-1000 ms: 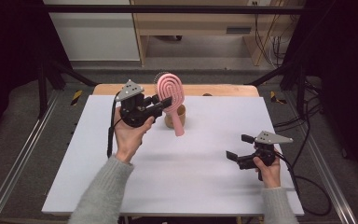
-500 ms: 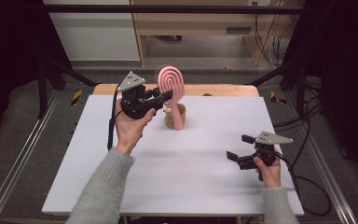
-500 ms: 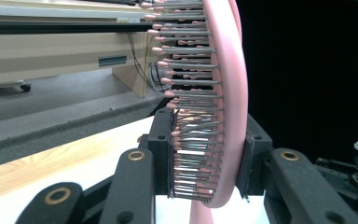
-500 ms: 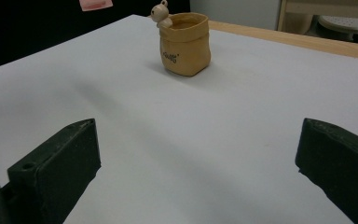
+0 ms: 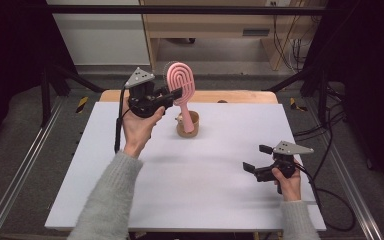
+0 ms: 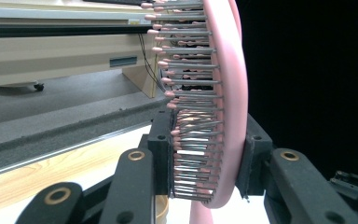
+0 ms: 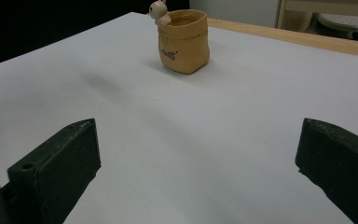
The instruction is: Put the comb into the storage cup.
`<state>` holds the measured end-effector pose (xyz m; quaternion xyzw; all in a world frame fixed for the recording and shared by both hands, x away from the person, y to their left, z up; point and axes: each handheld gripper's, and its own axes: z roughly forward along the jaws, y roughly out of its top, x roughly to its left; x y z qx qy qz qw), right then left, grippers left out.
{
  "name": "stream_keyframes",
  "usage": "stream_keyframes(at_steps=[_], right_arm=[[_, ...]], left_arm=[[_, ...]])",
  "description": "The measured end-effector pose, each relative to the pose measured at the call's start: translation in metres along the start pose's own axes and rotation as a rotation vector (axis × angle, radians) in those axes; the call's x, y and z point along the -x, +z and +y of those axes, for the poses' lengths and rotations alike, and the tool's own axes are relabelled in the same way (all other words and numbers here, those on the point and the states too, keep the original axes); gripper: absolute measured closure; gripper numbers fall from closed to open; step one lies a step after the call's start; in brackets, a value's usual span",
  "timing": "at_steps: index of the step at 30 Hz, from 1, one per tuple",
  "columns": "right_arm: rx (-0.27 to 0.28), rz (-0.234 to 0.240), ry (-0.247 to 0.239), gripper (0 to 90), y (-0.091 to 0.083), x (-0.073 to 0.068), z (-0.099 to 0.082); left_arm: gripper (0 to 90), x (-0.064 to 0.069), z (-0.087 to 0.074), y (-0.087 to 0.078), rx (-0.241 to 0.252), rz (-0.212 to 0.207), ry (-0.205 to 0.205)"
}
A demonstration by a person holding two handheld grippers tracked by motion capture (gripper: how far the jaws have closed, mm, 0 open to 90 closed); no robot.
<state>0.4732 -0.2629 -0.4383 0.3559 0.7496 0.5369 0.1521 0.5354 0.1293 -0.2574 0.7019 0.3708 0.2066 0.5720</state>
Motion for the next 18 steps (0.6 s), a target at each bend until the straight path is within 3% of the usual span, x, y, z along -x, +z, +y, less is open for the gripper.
stream_keyframes(at_steps=[18], right_arm=[[-0.007,-0.001,-0.002,0.3,0.001,0.000,-0.001]], left_arm=[[64.1,-0.003,0.011,0.021,-0.011,0.020,0.015]])
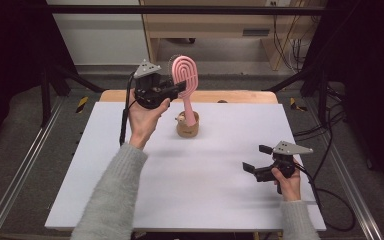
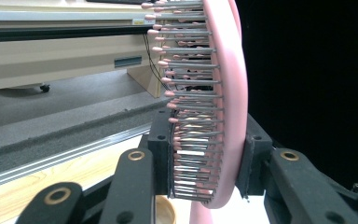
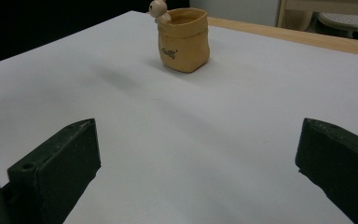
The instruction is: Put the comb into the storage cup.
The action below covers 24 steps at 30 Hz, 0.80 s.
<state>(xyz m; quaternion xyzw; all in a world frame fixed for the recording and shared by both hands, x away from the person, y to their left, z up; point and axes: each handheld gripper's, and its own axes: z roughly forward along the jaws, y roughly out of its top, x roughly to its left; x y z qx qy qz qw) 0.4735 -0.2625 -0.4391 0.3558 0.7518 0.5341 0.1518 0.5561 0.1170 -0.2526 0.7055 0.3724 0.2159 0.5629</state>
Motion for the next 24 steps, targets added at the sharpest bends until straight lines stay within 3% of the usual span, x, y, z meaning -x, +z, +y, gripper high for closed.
stream_keyframes(at_steps=[24], right_arm=[[0.007,-0.002,0.002,0.3,-0.001,0.001,-0.001]], left_arm=[[64.0,-0.016,-0.001,0.036,-0.019,0.039,-0.027]])
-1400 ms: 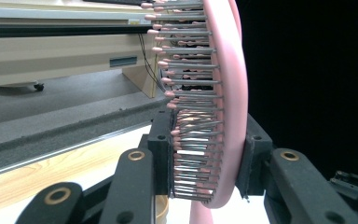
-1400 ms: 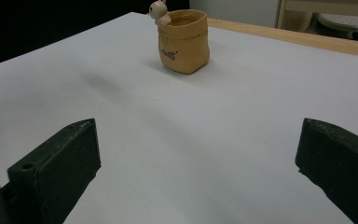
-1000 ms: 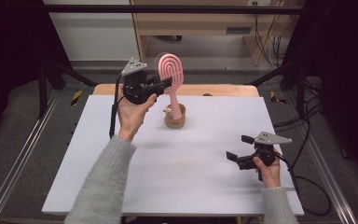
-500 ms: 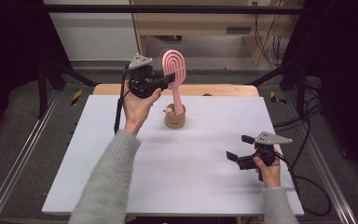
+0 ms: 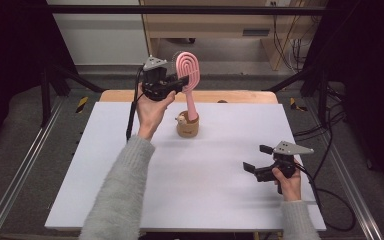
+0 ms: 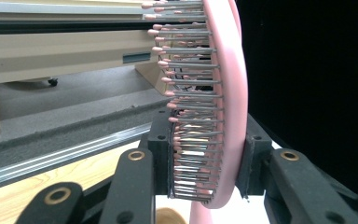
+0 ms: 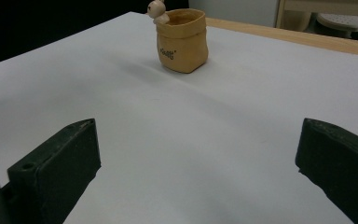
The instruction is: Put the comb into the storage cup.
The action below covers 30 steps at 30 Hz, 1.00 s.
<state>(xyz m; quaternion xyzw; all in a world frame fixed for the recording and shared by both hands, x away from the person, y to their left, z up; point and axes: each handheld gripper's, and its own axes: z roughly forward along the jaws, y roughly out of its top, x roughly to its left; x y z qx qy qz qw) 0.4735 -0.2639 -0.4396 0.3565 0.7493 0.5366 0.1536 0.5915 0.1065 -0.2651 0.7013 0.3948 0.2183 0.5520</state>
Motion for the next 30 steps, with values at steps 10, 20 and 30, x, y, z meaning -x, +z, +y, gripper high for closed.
stream_keyframes(at_steps=[10,20,30], right_arm=[[-0.002,0.001,0.000,0.3,-0.001,0.000,0.000],[-0.001,0.000,-0.001,0.3,0.000,0.000,0.000],[-0.003,0.001,0.001,0.3,0.000,0.000,0.000]], left_arm=[[64.0,-0.006,-0.005,0.014,-0.021,0.023,0.005],[64.0,-0.013,-0.007,0.022,-0.024,0.039,0.004],[64.0,-0.016,-0.012,0.034,-0.040,0.055,0.016]])
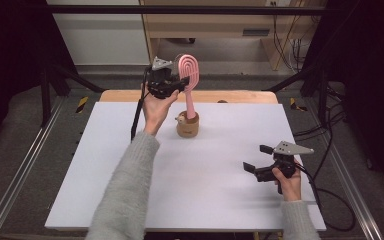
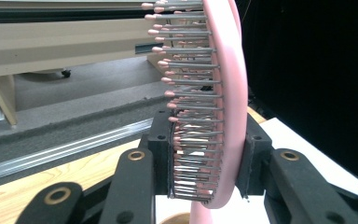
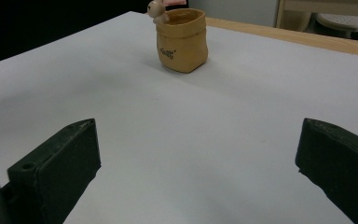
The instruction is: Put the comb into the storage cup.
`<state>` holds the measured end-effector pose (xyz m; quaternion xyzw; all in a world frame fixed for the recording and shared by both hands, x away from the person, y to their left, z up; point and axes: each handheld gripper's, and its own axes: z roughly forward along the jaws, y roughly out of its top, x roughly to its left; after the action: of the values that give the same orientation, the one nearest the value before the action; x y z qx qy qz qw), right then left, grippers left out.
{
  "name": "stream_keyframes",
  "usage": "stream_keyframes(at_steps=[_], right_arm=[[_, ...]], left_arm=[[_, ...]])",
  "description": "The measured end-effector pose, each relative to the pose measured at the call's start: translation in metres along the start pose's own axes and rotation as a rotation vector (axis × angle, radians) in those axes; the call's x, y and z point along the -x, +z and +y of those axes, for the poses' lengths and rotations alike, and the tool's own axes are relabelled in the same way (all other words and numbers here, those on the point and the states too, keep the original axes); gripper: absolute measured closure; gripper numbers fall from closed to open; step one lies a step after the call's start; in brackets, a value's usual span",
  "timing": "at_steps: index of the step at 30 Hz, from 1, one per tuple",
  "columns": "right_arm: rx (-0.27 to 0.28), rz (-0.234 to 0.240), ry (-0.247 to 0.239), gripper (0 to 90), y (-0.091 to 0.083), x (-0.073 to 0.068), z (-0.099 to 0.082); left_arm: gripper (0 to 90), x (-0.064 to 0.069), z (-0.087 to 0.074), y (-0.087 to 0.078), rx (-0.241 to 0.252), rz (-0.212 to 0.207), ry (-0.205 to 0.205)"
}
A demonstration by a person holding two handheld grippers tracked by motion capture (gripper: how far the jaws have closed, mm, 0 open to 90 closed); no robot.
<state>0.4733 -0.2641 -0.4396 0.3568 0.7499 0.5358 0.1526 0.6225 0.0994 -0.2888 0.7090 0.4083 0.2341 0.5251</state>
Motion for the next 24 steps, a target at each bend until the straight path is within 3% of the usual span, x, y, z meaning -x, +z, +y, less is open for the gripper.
stream_keyframes(at_steps=[10,24], right_arm=[[0.001,0.000,-0.001,0.3,0.000,0.000,0.000],[-0.002,0.003,-0.001,0.3,0.000,0.000,0.000]], left_arm=[[64.0,-0.006,-0.004,0.009,-0.018,0.017,0.003],[64.0,-0.003,-0.013,0.018,-0.039,0.019,0.033]])
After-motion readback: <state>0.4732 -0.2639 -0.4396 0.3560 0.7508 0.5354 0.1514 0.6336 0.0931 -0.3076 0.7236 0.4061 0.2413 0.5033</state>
